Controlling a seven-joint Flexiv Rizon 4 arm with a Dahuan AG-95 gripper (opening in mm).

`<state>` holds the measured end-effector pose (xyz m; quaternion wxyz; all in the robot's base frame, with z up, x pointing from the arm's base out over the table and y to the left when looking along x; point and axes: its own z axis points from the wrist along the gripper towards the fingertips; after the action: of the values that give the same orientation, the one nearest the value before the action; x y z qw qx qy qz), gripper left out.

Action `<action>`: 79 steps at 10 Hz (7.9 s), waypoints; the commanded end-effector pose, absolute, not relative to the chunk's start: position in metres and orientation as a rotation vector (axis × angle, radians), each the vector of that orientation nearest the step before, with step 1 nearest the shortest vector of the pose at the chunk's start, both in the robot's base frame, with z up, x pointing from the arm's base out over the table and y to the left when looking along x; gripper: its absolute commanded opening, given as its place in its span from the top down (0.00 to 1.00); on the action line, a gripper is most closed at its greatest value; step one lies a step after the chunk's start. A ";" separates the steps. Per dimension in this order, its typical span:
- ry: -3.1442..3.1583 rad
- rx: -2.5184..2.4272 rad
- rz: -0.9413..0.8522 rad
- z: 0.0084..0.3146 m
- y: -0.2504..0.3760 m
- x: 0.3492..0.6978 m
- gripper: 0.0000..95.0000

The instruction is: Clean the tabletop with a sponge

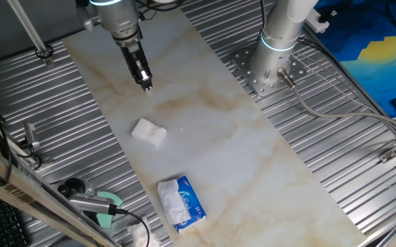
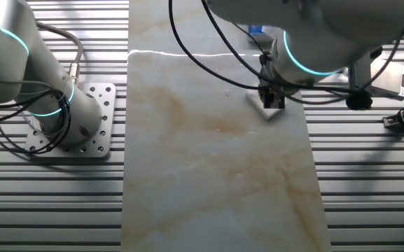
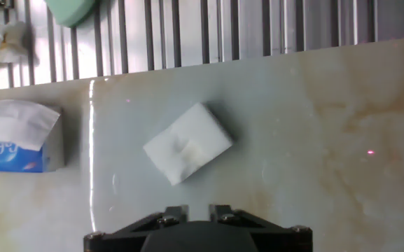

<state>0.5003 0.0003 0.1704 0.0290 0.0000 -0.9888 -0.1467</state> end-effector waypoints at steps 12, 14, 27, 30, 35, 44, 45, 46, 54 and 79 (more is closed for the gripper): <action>-3.047 0.286 0.287 0.170 0.000 0.500 1.00; -3.013 0.346 0.391 0.170 0.000 0.500 1.00; -3.028 0.207 -0.428 0.167 0.007 0.504 1.00; -3.032 0.290 -0.359 0.167 0.007 0.504 1.00; -2.969 0.766 -0.110 0.166 0.007 0.504 1.00; -2.953 0.701 0.041 0.164 0.007 0.504 1.00; -2.980 0.608 0.022 0.163 0.007 0.504 1.00; -2.995 0.553 -0.001 0.163 0.007 0.504 1.00; -3.016 0.540 -0.258 0.148 0.015 0.509 0.80; -3.037 0.698 -0.247 0.098 0.038 0.526 0.60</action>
<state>0.5269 0.0380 0.0972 0.0072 0.2156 -0.9731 -0.0803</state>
